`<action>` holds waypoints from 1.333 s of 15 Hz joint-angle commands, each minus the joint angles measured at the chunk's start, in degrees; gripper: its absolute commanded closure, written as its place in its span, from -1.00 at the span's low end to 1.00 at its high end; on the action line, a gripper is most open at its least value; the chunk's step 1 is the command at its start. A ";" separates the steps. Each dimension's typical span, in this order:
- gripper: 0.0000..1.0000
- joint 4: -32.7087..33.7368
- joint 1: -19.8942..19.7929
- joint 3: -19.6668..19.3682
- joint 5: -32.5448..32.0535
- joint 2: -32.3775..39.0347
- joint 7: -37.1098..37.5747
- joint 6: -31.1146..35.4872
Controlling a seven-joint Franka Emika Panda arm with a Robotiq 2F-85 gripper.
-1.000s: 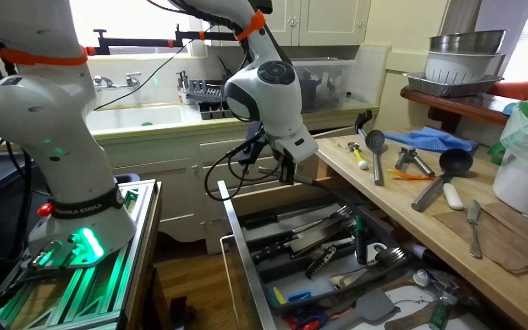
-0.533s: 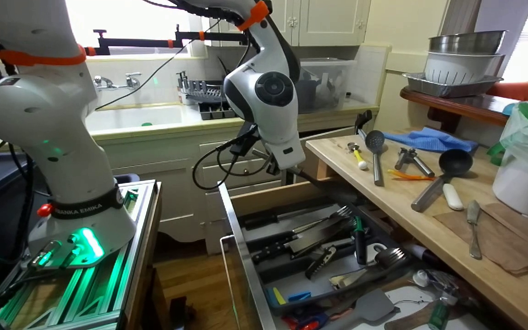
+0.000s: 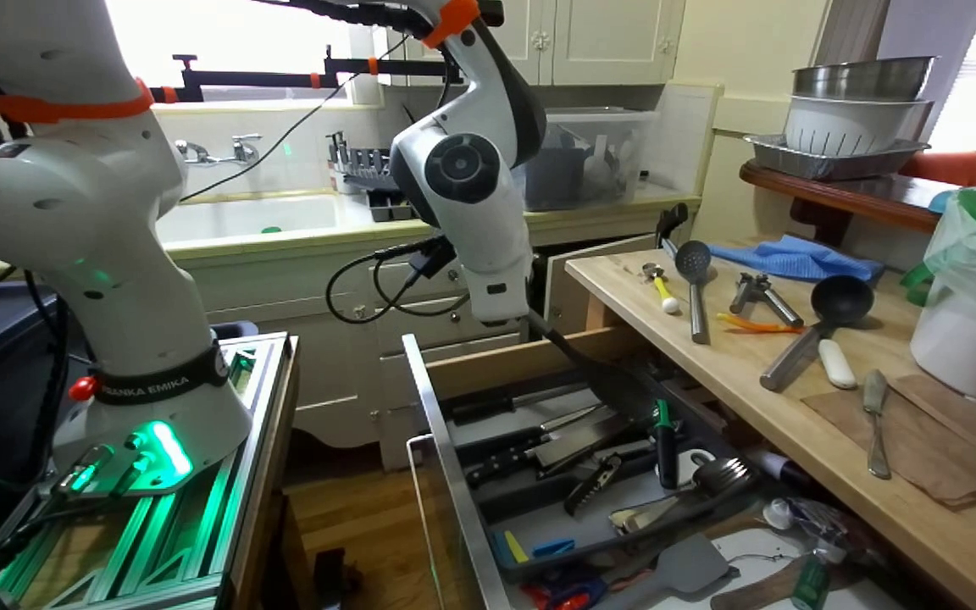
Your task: Remove the black ladle from the open drawer and put it on top of the counter.
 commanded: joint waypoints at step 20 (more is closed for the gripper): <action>0.88 17.04 -3.39 7.92 -63.37 -0.43 7.97 14.45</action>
